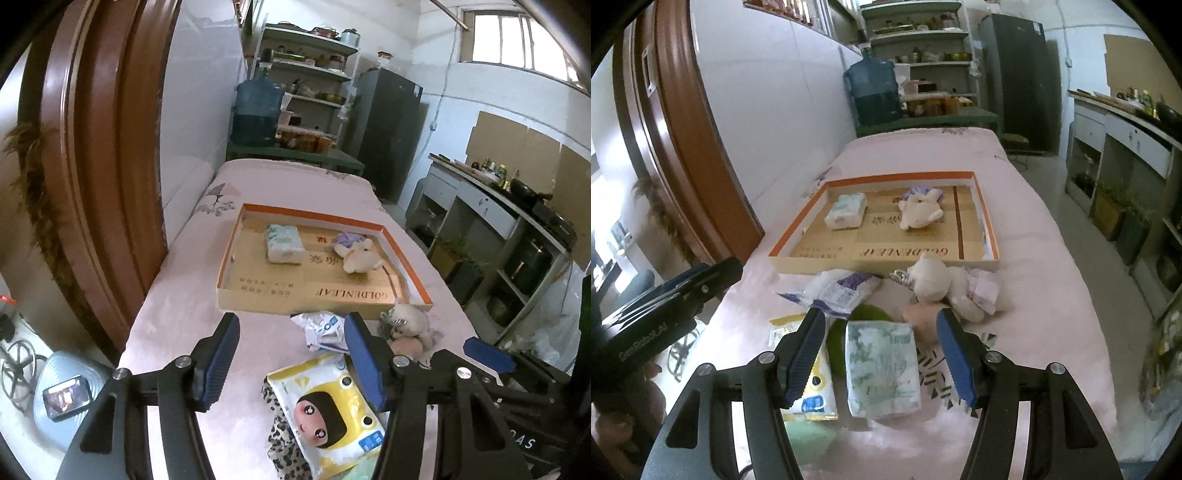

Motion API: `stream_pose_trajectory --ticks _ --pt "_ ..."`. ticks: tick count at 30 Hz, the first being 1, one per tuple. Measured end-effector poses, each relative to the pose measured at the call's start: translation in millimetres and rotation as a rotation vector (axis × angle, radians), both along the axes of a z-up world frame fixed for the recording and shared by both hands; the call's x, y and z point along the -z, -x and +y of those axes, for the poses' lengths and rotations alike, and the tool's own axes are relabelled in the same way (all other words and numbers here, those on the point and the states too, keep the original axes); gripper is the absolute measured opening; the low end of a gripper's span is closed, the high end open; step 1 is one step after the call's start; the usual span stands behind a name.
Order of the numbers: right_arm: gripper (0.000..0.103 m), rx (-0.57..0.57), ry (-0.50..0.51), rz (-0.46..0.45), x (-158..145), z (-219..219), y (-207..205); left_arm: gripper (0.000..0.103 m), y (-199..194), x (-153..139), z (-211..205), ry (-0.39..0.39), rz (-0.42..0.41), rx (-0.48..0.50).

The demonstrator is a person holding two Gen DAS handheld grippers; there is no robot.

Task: Organize soft objects
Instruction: 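Move both tools back toward the pile of soft items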

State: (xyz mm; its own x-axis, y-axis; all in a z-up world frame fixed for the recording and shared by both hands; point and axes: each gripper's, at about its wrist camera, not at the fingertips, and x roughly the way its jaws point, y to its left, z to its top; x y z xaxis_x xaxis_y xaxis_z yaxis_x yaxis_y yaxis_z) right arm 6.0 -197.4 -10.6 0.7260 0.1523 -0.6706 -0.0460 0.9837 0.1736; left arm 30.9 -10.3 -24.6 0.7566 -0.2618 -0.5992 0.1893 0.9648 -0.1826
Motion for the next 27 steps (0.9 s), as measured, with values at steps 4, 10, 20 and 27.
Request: stream_pose_trajectory --ticks 4,10,20,27 --pt "0.064 0.002 -0.002 0.005 3 1 4 0.059 6 4 -3 -0.018 0.003 -0.004" --pt "0.064 0.009 0.004 0.009 6 0 11 0.059 14 8 -2 -0.026 0.008 0.001" --pt "0.064 0.029 0.013 0.039 18 -9 26 0.059 22 26 17 0.011 0.039 -0.021" --pt "0.064 0.015 -0.011 0.078 33 -6 23 0.059 26 38 18 0.013 0.065 -0.018"
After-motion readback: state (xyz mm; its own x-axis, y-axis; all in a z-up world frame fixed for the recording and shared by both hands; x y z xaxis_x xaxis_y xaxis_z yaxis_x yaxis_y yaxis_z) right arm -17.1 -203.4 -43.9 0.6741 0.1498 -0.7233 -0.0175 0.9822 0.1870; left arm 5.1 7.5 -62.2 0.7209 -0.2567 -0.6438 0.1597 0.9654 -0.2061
